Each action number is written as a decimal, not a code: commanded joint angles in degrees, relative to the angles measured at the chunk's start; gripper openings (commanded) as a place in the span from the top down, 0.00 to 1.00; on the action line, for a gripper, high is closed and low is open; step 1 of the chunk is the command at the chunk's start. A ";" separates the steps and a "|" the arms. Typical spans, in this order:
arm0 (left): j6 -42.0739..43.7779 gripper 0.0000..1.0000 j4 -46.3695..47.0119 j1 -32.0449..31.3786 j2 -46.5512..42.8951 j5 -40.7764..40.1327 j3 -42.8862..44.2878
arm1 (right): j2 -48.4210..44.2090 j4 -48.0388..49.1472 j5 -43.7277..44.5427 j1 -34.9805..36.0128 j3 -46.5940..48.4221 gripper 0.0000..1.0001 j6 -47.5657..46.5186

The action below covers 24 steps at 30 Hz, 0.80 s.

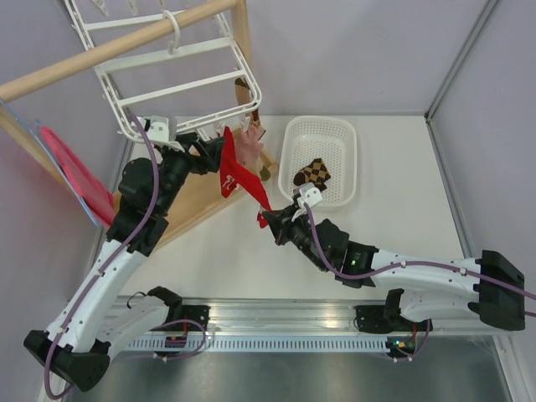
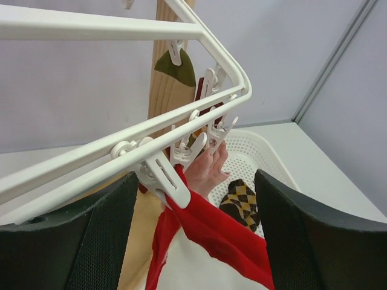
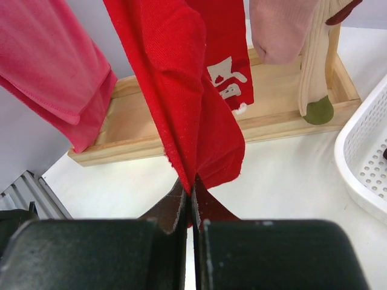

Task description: Remove the socks clipped to the hanger

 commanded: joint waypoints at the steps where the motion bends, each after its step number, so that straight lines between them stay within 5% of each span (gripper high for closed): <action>1: -1.72 0.19 3.68 0.60 -0.18 -0.82 0.96 | 0.19 0.74 -0.63 0.33 -0.92 0.99 0.91; 11: -1.37 0.18 5.26 0.78 -0.18 -6.97 -1.94 | -2.36 0.47 -1.33 0.51 -1.27 0.99 0.99; 16: 0.04 0.18 5.62 0.78 -4.47 -2.60 -5.98 | -3.68 -0.84 -2.38 0.42 -0.66 0.99 1.52; 18: 0.30 0.01 5.62 0.78 -6.85 -1.53 -8.08 | -3.50 -1.55 -2.47 0.42 -0.05 0.99 1.26; 24: 1.71 0.00 2.72 0.78 -15.99 0.76 -12.91 | 0.01 -1.02 -3.44 0.51 1.89 0.99 0.73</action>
